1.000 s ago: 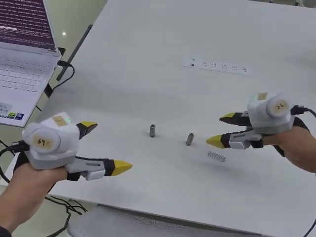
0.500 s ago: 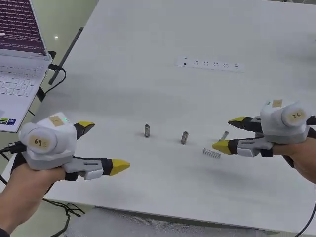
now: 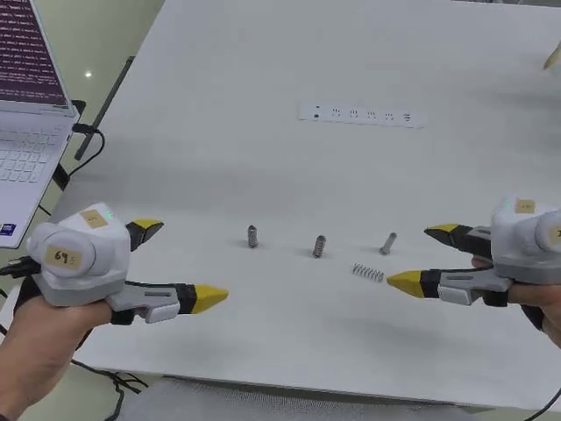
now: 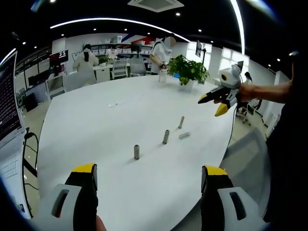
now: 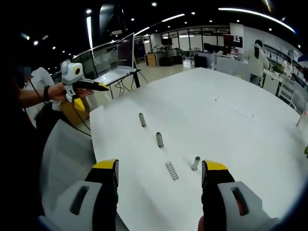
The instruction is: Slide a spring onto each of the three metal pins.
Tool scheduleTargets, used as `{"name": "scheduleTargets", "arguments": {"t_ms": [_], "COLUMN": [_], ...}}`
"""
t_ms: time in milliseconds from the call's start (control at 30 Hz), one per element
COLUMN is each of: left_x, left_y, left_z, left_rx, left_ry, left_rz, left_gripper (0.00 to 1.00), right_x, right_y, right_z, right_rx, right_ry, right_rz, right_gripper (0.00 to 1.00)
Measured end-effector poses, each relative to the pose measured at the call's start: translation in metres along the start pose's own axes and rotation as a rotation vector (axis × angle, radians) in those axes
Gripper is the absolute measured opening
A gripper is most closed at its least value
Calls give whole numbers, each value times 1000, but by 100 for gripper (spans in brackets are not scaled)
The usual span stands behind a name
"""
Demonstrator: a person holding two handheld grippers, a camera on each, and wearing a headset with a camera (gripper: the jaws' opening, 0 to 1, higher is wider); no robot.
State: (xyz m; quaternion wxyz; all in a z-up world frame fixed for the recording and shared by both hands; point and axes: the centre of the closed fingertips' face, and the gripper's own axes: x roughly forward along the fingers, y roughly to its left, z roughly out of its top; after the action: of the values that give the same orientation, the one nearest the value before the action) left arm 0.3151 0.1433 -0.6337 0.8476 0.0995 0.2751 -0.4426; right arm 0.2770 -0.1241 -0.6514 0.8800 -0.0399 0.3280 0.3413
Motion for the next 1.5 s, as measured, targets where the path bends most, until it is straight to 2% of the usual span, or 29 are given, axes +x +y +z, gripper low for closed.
{"name": "scheduleTargets", "arguments": {"t_ms": [533,633,1133,1500], "left_x": [2,1,2,14], "left_y": [0,0,-1,-15], "left_z": [2,3,4,21], "left_rx": [0,-3,4,62], "left_ry": [-2,-4,-1,1], "left_rz": [-2,-1,-1,-46], "left_gripper": [87,87,87,86], "right_x": [-23,-24,-28,-29], "right_y": [14,12,8,9], "right_z": [-24,-27,-27,-33], "right_rx": [103,119,132,137], "right_ry": [-40,-53,-63,-51], "right_rz": [-35,-40,-52,-59], "right_gripper": [79,79,80,80]}}
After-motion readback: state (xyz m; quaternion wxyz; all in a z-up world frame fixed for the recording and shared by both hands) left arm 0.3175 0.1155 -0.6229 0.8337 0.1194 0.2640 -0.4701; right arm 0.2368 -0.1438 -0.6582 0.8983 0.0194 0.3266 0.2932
